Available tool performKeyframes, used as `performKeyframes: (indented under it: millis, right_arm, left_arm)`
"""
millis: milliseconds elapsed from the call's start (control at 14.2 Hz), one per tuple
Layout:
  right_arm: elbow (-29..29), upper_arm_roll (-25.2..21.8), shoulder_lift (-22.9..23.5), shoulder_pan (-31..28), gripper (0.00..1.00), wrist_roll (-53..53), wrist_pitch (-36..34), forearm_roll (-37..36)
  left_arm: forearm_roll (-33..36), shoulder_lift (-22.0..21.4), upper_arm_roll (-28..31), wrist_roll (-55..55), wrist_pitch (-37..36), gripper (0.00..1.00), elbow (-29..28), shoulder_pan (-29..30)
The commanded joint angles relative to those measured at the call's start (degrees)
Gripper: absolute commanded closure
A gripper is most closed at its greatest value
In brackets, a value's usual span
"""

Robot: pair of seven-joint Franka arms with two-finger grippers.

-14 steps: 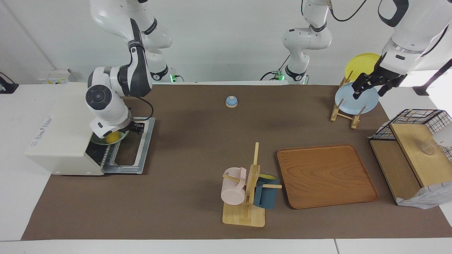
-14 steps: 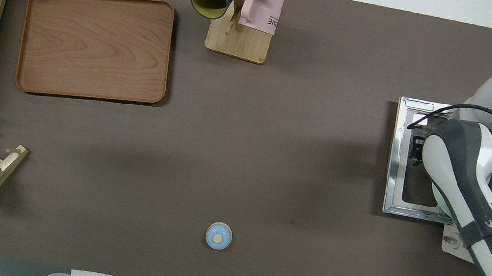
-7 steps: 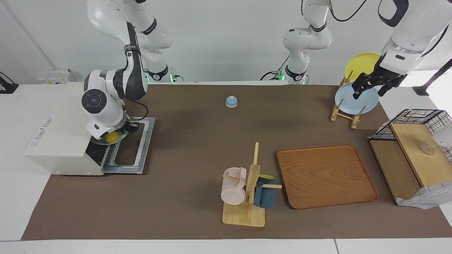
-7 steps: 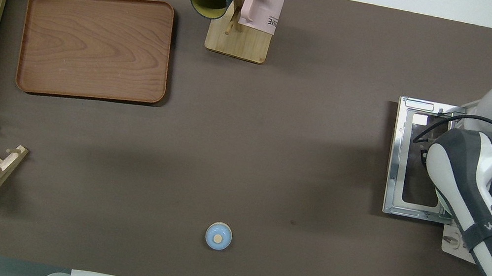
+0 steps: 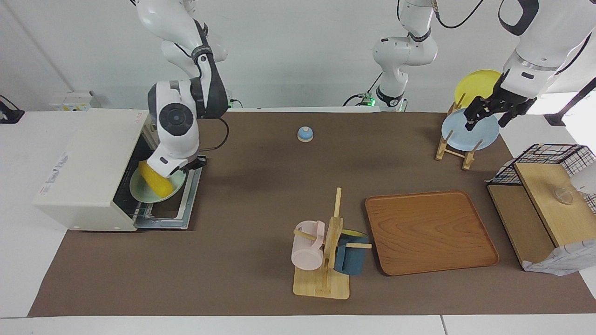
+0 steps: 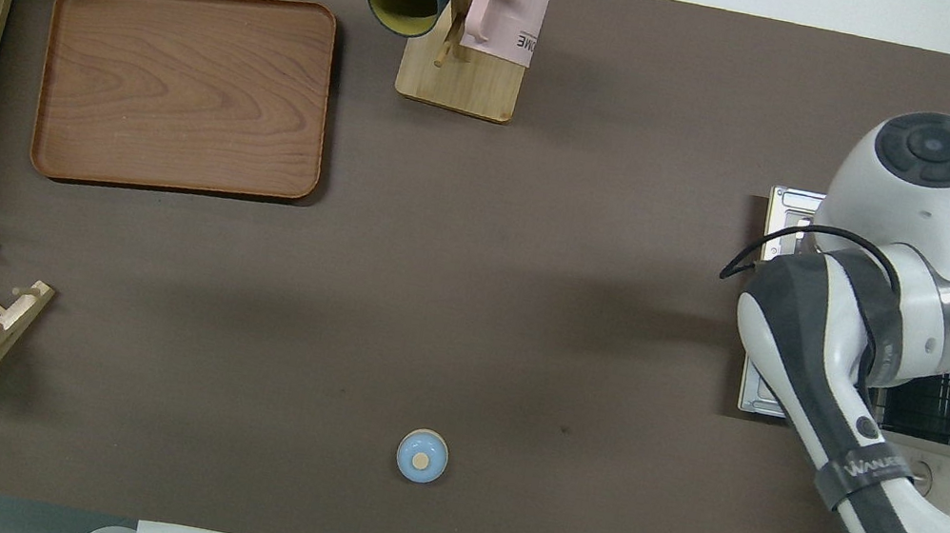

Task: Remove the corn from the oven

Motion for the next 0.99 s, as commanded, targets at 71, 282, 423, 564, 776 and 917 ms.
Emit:
performKeyframes:
  millis: [71,282,423,564,776,917]
  right_arm:
    - [23.69,0.13,14.47,15.01,1.00,18.15,-11.40,5.40]
    - [37.94,0.22,25.64,25.28,1.00,31.78,-9.42,8.76]
    - [42.72,0.22,31.19,30.13,1.00,38.83,-2.93,10.25]
    - [42.21,0.31,32.96,32.08,1.00,40.70,4.19,10.61]
    - [40.45,0.22,32.97,31.47,0.79,41.49,8.96,12.97]
    - [39.22,0.22,32.62,31.47,0.37,41.41,11.67,12.73]
  left_arm:
    - [-0.25,-0.81,0.02,0.28,-0.59,0.00,-0.45,0.19]
    - [-0.25,-0.81,0.02,0.28,-0.59,0.00,-0.45,0.19]
    - [-0.25,-0.81,0.02,0.28,-0.59,0.00,-0.45,0.19]
    - [-0.25,-1.08,0.02,0.19,-2.25,0.00,-0.71,0.36]
    - [-0.25,-1.25,0.02,-0.42,-2.08,0.00,-1.41,1.24]
    - [-0.25,-3.44,0.02,-2.79,-1.12,0.00,-5.44,0.89]
